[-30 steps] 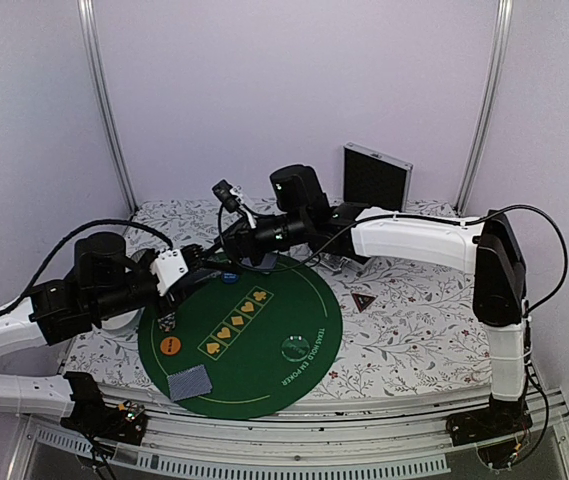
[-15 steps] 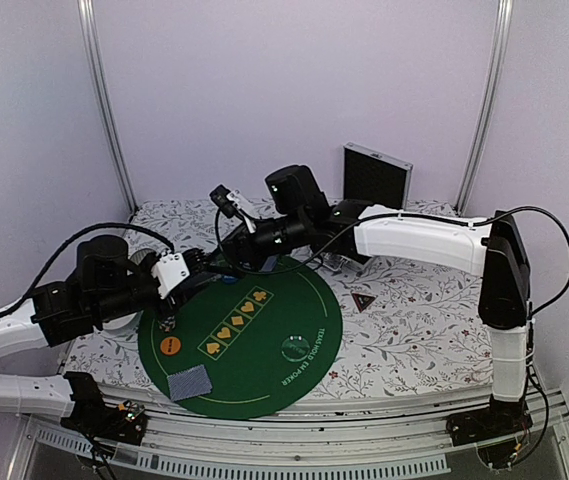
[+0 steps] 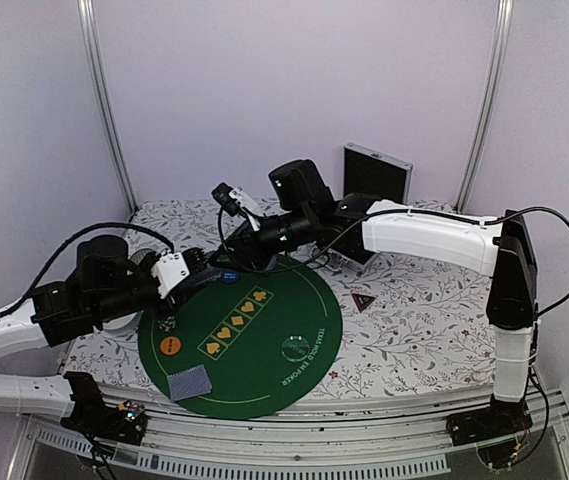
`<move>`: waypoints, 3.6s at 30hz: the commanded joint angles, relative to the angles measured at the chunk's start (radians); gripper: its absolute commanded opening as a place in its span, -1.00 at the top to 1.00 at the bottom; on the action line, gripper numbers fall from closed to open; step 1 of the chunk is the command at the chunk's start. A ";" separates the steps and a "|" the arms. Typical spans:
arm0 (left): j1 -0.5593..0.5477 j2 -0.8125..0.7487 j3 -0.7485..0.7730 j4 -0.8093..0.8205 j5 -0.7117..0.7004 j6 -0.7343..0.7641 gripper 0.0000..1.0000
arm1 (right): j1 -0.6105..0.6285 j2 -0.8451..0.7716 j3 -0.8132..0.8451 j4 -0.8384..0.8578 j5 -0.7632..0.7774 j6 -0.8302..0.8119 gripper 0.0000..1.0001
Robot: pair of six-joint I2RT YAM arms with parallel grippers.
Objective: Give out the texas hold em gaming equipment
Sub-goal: Pick up the poker card from the face-down deck piles, then flop the poker card in the community card area.
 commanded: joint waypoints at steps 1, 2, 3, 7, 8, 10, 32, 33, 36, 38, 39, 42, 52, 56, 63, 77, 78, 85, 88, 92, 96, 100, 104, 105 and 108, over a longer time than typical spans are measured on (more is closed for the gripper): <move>-0.012 -0.008 -0.002 0.031 0.026 0.002 0.14 | -0.014 -0.045 -0.002 -0.023 0.011 -0.009 0.21; -0.012 -0.007 -0.002 0.031 0.026 0.002 0.14 | -0.015 -0.047 0.001 -0.026 0.005 -0.009 0.27; -0.012 -0.007 -0.002 0.031 0.025 0.001 0.14 | -0.016 -0.048 0.003 -0.030 0.000 -0.009 0.34; -0.012 -0.006 -0.002 0.030 0.025 0.001 0.14 | -0.016 -0.060 0.006 -0.042 0.004 -0.015 0.55; -0.012 -0.006 -0.002 0.031 0.026 0.000 0.14 | -0.017 -0.064 0.006 -0.047 0.009 -0.017 0.57; -0.012 -0.005 -0.002 0.031 0.025 0.000 0.14 | -0.017 -0.071 0.006 -0.059 0.020 -0.022 0.67; -0.012 -0.001 -0.002 0.031 0.017 0.000 0.14 | -0.073 -0.189 -0.018 -0.116 -0.007 -0.046 0.97; -0.012 0.000 -0.002 0.031 0.013 0.000 0.13 | -0.080 -0.201 -0.023 -0.118 0.002 -0.046 0.97; -0.013 0.002 0.000 0.030 -0.003 -0.001 0.13 | -0.110 -0.248 -0.063 -0.117 0.153 -0.046 0.97; -0.012 -0.001 0.001 0.033 -0.013 -0.002 0.13 | -0.130 -0.262 -0.101 -0.121 0.409 -0.079 0.97; -0.012 -0.001 0.001 0.035 -0.019 -0.003 0.13 | -0.132 -0.259 -0.115 -0.127 0.532 -0.082 0.97; -0.011 -0.005 0.000 0.045 -0.043 -0.005 0.13 | -0.128 -0.204 -0.136 -0.124 0.759 -0.160 0.97; 0.009 -0.010 0.006 0.060 -0.089 -0.020 0.13 | 0.058 0.059 -0.202 0.322 0.863 -0.677 0.97; 0.017 -0.015 0.007 0.059 -0.094 -0.024 0.12 | 0.099 0.097 -0.274 0.397 0.750 -0.783 0.97; 0.020 -0.025 0.004 0.058 -0.078 -0.029 0.12 | 0.126 0.069 -0.444 0.411 0.571 -0.784 0.97; 0.026 -0.004 0.012 0.042 -0.059 -0.034 0.11 | 0.282 0.099 -0.466 0.242 0.612 -0.918 0.97; 0.027 -0.004 0.012 0.042 -0.058 -0.035 0.11 | 0.284 0.099 -0.465 0.235 0.610 -0.920 0.97; 0.025 -0.007 0.012 0.039 -0.050 -0.036 0.11 | 0.297 0.132 -0.434 0.183 0.596 -0.921 0.97; 0.026 -0.007 0.011 0.037 -0.053 -0.036 0.11 | 0.296 0.116 -0.421 0.137 0.611 -0.879 0.97; 0.026 -0.002 0.012 0.037 -0.053 -0.035 0.11 | 0.282 0.016 -0.508 0.129 0.574 -0.817 0.97; 0.028 0.002 0.011 0.035 -0.055 -0.036 0.11 | 0.272 -0.069 -0.597 0.097 0.602 -0.752 0.97; 0.028 0.005 0.013 0.036 -0.052 -0.036 0.11 | 0.238 -0.182 -0.643 0.086 0.569 -0.648 0.97; 0.027 0.005 0.013 0.035 -0.047 -0.036 0.11 | 0.180 -0.300 -0.630 0.137 0.471 -0.571 0.97; 0.028 0.005 0.013 0.035 -0.046 -0.037 0.11 | 0.163 -0.324 -0.630 0.157 0.434 -0.557 0.97; 0.027 0.001 0.013 0.033 -0.047 -0.038 0.11 | 0.093 -0.371 -0.616 0.204 0.380 -0.507 0.97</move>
